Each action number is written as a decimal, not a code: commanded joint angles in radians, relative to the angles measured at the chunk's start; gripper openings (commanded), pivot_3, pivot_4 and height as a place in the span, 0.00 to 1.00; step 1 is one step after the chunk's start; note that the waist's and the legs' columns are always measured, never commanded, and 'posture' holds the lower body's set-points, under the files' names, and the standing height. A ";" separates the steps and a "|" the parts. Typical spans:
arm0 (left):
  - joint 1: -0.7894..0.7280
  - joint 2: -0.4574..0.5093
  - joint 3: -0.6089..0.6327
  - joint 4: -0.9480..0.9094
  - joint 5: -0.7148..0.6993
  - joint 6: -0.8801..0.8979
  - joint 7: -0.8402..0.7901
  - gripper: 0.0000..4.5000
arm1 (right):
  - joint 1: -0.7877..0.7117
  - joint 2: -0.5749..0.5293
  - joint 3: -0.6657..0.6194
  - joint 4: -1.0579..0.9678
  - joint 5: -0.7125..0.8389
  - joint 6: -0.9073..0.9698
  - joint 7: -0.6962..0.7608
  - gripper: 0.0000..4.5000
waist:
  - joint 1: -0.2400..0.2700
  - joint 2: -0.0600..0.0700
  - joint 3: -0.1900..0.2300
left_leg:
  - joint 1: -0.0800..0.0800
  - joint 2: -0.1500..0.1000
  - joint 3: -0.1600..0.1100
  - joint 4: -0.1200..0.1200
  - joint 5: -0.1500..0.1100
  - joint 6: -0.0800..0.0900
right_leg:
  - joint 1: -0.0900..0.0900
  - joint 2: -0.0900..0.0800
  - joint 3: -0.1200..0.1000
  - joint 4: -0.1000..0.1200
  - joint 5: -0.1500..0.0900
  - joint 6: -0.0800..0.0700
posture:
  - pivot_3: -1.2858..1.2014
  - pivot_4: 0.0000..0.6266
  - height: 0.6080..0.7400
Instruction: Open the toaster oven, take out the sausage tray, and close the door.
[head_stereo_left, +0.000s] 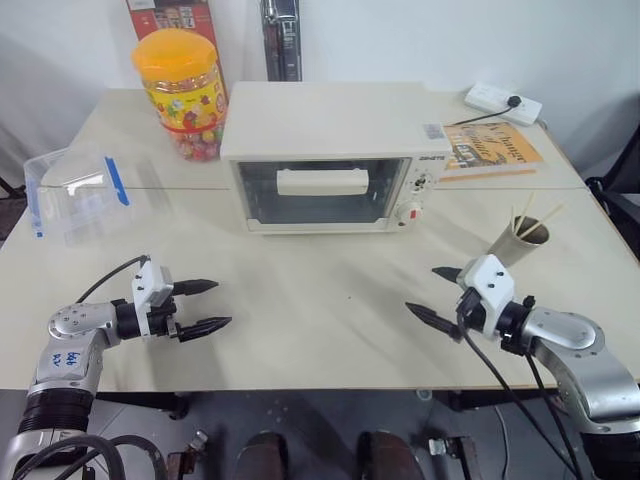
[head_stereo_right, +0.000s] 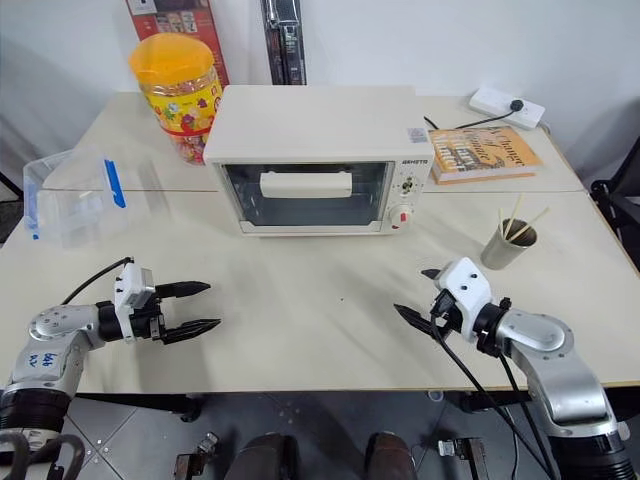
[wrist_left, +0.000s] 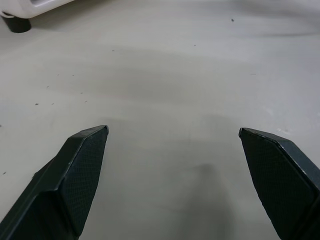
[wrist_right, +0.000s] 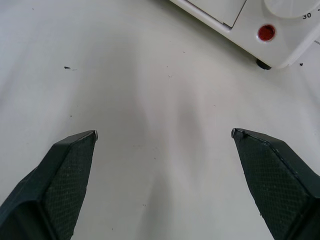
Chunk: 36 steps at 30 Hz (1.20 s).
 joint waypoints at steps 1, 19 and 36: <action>0.007 0.005 0.029 -0.040 -0.006 0.009 0.040 0.99 | -0.033 -0.020 -0.004 -0.007 0.007 -0.014 0.018 1.00 | -0.001 0.000 0.000 | 0.000 0.000 0.000 0.000 0.000 0.000 | 0.000 0.000 0.000 0.000 0.000 0.000 | 0.52 0.24 1.00; -0.019 -0.056 0.108 -0.148 -0.109 0.095 0.153 0.99 | -0.678 0.126 0.208 0.433 -0.041 -0.075 0.150 1.00 | -0.008 0.002 0.002 | 0.000 0.000 0.001 0.000 0.000 0.000 | -0.001 0.000 0.000 0.001 0.000 0.000 | 0.52 0.24 1.00; -0.025 0.046 0.205 -0.137 -0.155 0.179 0.126 0.99 | -0.729 0.138 0.246 0.290 0.038 0.010 0.367 1.00 | -0.030 0.005 0.008 | 0.000 0.001 0.002 -0.001 0.000 -0.001 | -0.002 0.000 0.000 0.001 0.000 0.000 | 0.52 0.24 1.00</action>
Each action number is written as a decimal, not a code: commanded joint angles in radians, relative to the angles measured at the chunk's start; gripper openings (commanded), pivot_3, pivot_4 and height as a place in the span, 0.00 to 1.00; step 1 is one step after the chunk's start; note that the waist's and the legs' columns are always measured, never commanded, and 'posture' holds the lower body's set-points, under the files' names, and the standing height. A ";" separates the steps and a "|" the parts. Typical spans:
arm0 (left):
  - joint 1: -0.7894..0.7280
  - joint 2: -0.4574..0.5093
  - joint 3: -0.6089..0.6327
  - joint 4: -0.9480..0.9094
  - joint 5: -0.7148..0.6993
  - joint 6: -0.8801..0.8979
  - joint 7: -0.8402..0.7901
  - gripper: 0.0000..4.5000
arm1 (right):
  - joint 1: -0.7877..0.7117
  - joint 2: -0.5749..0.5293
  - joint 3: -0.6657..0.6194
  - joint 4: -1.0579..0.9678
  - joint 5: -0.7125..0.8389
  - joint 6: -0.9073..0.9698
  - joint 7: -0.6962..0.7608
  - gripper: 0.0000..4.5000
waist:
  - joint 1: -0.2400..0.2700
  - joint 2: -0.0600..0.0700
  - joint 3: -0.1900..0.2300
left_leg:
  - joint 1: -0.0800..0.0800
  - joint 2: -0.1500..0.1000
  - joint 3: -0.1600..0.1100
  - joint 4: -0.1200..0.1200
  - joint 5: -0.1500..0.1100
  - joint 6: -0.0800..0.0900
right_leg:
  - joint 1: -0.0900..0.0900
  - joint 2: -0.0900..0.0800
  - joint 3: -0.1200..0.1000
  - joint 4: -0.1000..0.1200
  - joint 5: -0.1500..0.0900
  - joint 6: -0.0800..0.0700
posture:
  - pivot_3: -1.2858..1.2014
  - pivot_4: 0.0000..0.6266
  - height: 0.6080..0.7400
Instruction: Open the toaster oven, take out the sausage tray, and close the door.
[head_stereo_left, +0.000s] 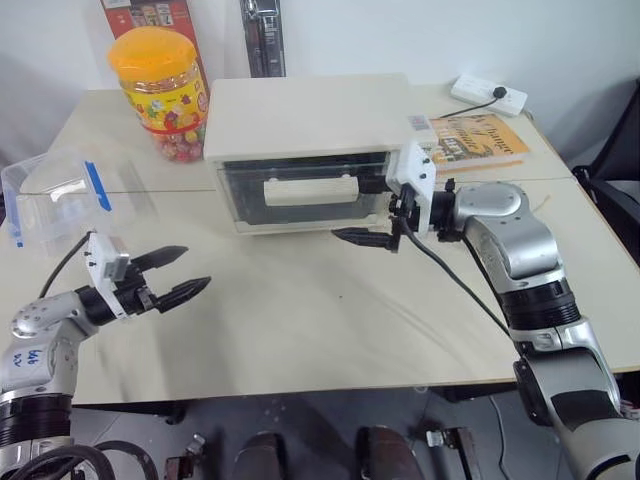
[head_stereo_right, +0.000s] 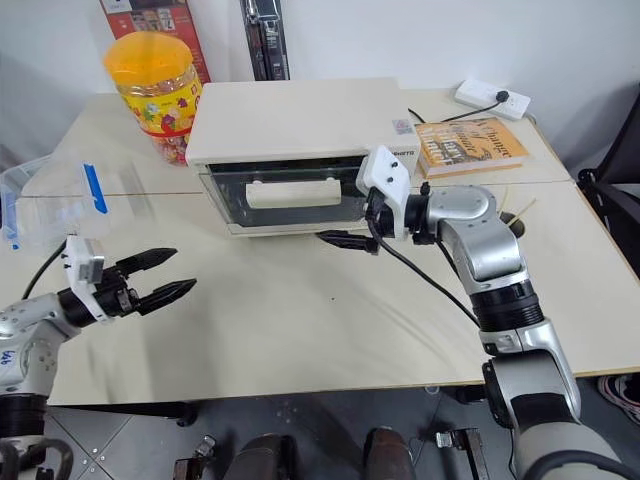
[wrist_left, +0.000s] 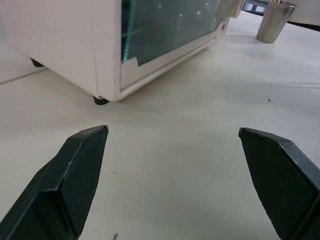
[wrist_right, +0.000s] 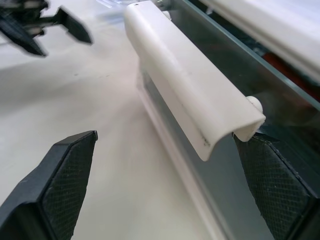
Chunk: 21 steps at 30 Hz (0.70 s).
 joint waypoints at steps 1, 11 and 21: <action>-0.048 0.043 0.017 0.032 -0.011 0.002 -0.029 0.99 | 0.030 -0.020 0.001 -0.126 0.051 0.046 0.039 1.00 | 0.000 0.000 0.000 | 0.000 0.000 0.000 0.000 0.000 0.000 | 0.000 0.000 0.000 0.000 0.000 0.000 | 0.52 0.24 1.00; -0.256 0.093 0.014 0.189 -0.083 0.064 -0.245 0.47 | 0.127 -0.032 0.002 -0.193 0.030 0.062 -0.004 1.00 | 0.001 -0.001 0.001 | 0.000 0.000 0.002 0.000 0.000 0.000 | -0.001 0.000 0.000 0.000 0.000 0.000 | 0.52 0.24 1.00; -0.471 0.074 -0.061 0.406 -0.026 0.029 -0.394 0.00 | 0.193 -0.036 0.004 -0.280 0.039 0.096 -0.045 1.00 | -0.001 -0.001 0.001 | 0.000 0.000 0.003 0.001 0.000 0.000 | -0.001 0.000 0.000 0.000 0.000 0.000 | 0.52 0.24 1.00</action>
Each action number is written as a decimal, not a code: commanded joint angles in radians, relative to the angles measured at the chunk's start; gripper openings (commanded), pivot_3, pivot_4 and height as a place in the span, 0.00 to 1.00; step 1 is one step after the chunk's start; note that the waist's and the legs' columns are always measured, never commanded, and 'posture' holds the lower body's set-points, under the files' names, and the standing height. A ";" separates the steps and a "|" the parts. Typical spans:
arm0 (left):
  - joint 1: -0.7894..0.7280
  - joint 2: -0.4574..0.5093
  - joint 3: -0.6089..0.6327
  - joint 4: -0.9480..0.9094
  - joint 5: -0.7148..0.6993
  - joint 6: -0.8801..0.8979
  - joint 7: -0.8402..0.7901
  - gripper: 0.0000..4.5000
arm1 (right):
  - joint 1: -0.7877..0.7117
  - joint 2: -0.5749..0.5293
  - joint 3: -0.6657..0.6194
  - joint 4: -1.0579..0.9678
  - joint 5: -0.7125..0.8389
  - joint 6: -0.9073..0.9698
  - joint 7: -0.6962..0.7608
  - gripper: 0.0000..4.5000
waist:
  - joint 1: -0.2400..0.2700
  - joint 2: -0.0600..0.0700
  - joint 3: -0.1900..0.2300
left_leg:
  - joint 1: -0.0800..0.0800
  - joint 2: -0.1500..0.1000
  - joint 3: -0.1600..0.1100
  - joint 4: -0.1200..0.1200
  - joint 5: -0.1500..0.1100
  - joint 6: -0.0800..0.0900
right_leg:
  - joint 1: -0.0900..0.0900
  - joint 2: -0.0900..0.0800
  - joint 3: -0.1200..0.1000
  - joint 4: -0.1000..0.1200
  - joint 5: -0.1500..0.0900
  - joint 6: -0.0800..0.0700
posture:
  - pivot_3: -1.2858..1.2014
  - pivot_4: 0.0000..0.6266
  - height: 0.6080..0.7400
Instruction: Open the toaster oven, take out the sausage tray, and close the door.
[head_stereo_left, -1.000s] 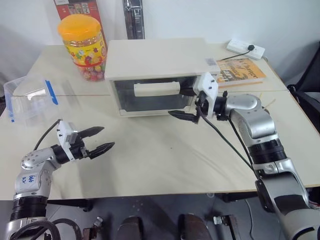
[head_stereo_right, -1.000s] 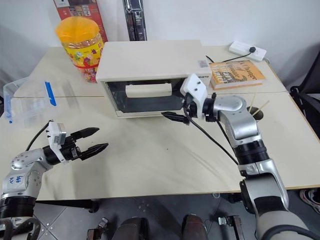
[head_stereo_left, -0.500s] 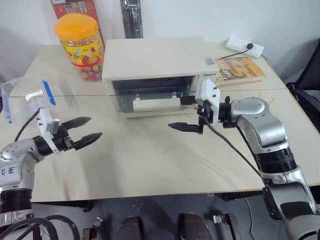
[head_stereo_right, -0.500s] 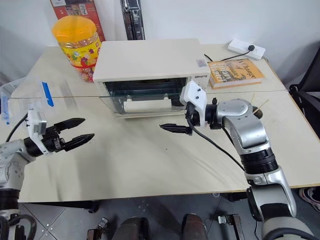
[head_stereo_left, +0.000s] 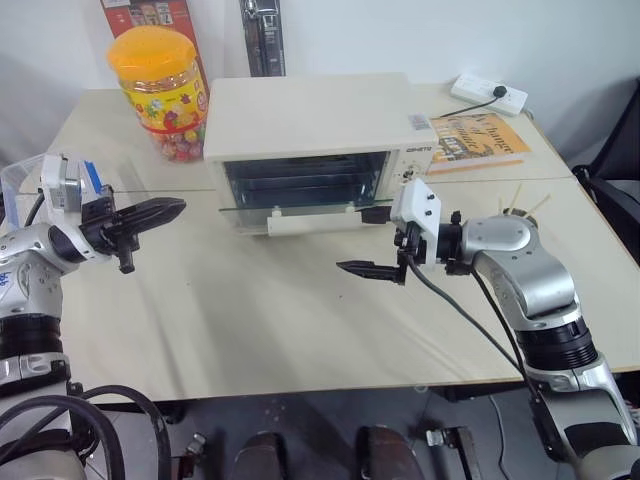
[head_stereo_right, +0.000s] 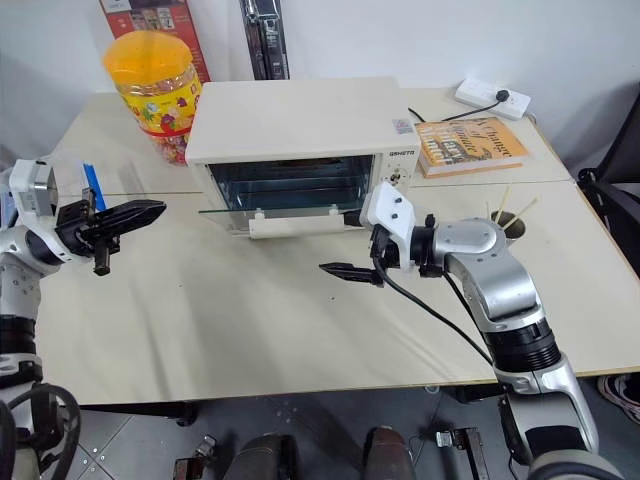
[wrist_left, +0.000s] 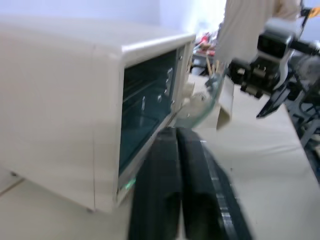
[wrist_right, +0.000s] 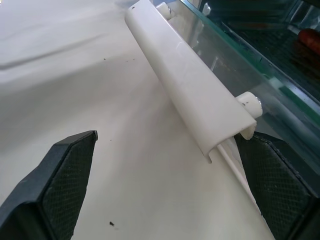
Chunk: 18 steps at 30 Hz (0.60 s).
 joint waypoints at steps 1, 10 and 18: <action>-0.043 -0.007 -0.043 0.043 0.038 -0.032 -0.050 0.00 | 0.020 -0.009 0.015 -0.058 0.018 0.016 0.006 1.00 | 0.001 0.000 0.000 | 0.000 0.000 0.000 0.000 0.000 0.000 | 0.000 0.000 0.000 0.000 0.000 0.000 | 0.52 0.24 1.00; -0.172 -0.146 -0.125 0.177 0.148 -0.164 0.014 0.00 | 0.093 -0.022 -0.004 -0.154 0.029 0.067 -0.051 1.00 | 0.004 -0.003 0.002 | -0.001 0.000 0.000 0.002 0.000 0.000 | 0.000 0.000 0.000 0.000 0.000 0.000 | 0.52 0.24 1.00; -0.212 -0.181 -0.167 0.231 0.182 -0.176 -0.047 0.00 | 0.178 -0.080 -0.015 -0.245 0.026 0.126 -0.084 1.00 | 0.007 -0.003 0.002 | -0.001 0.000 0.000 0.002 0.000 0.000 | 0.000 0.000 -0.001 0.000 0.000 0.000 | 0.52 0.24 1.00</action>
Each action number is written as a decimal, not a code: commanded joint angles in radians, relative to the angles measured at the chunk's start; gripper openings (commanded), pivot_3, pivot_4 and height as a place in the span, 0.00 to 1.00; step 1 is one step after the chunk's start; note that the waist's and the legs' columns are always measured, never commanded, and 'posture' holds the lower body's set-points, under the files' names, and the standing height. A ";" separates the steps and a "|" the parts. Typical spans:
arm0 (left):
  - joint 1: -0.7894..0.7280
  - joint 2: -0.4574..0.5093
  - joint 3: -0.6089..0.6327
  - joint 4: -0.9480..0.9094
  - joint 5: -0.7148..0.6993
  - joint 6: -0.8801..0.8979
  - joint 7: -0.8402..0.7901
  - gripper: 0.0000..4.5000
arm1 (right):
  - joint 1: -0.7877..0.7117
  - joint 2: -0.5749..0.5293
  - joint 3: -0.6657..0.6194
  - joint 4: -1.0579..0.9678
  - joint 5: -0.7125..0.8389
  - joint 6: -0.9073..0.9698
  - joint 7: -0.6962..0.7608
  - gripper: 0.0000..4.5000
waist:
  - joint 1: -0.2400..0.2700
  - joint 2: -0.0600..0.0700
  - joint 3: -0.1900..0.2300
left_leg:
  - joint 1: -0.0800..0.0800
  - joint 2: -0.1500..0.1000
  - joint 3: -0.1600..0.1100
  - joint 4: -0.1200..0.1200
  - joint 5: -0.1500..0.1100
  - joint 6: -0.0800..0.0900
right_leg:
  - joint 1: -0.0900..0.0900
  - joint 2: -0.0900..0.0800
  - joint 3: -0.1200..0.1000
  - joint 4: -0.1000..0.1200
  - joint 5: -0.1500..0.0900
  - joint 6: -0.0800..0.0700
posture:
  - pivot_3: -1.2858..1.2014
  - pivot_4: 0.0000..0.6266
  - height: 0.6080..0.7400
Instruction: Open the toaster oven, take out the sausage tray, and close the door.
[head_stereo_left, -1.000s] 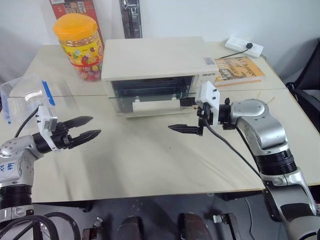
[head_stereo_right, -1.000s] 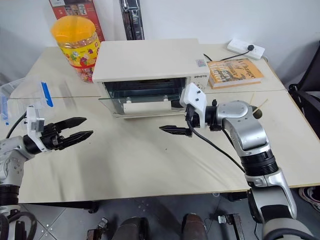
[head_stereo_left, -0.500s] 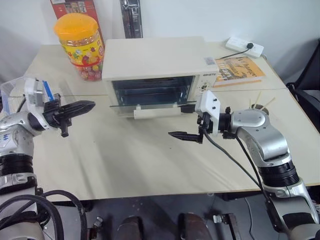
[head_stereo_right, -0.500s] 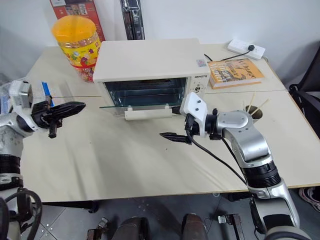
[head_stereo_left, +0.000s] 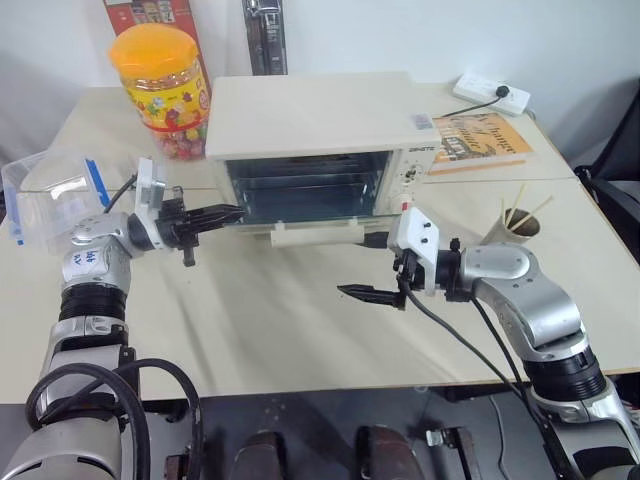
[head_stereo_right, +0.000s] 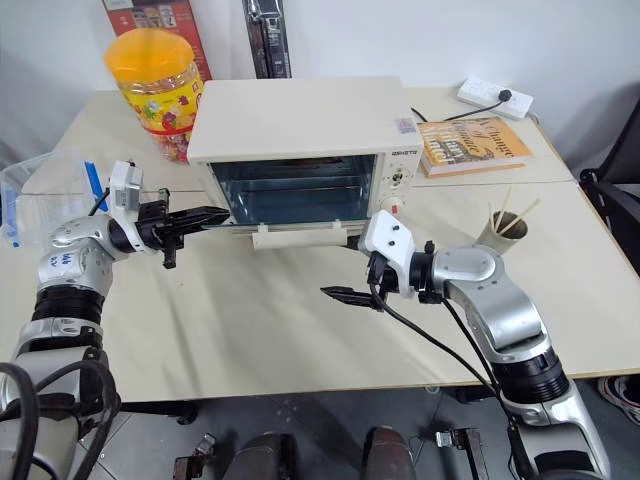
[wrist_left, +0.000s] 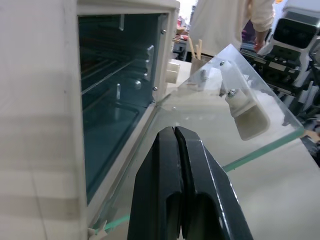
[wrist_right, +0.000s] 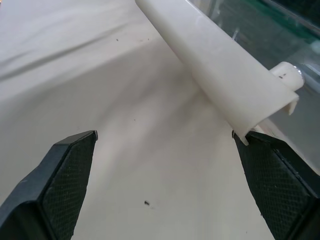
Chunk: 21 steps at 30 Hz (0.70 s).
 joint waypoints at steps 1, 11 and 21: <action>-0.025 -0.003 -0.013 0.011 0.020 -0.013 -0.028 0.00 | 0.041 -0.060 -0.027 -0.081 0.012 0.030 -0.003 1.00 | 0.004 0.000 0.000 | 0.000 0.000 0.000 0.000 0.000 0.000 | 0.000 0.000 0.000 0.000 0.000 0.000 | 0.52 0.24 1.00; 0.029 0.006 -0.084 -0.037 0.087 -0.045 -0.066 0.00 | 0.293 -0.394 -0.179 -0.244 0.054 0.144 0.064 1.00 | 0.025 -0.002 0.001 | 0.000 0.000 0.000 0.002 0.000 0.001 | 0.001 0.000 0.000 -0.001 0.000 0.000 | 0.52 0.24 1.00; 0.105 0.012 -0.186 -0.079 0.188 -0.163 -0.055 0.00 | 0.049 -0.300 -0.118 -0.102 -0.024 0.102 -0.082 1.00 | 0.023 -0.002 0.002 | -0.001 0.000 0.000 0.004 0.000 0.001 | 0.001 0.000 0.000 0.000 0.000 0.000 | 0.52 0.24 1.00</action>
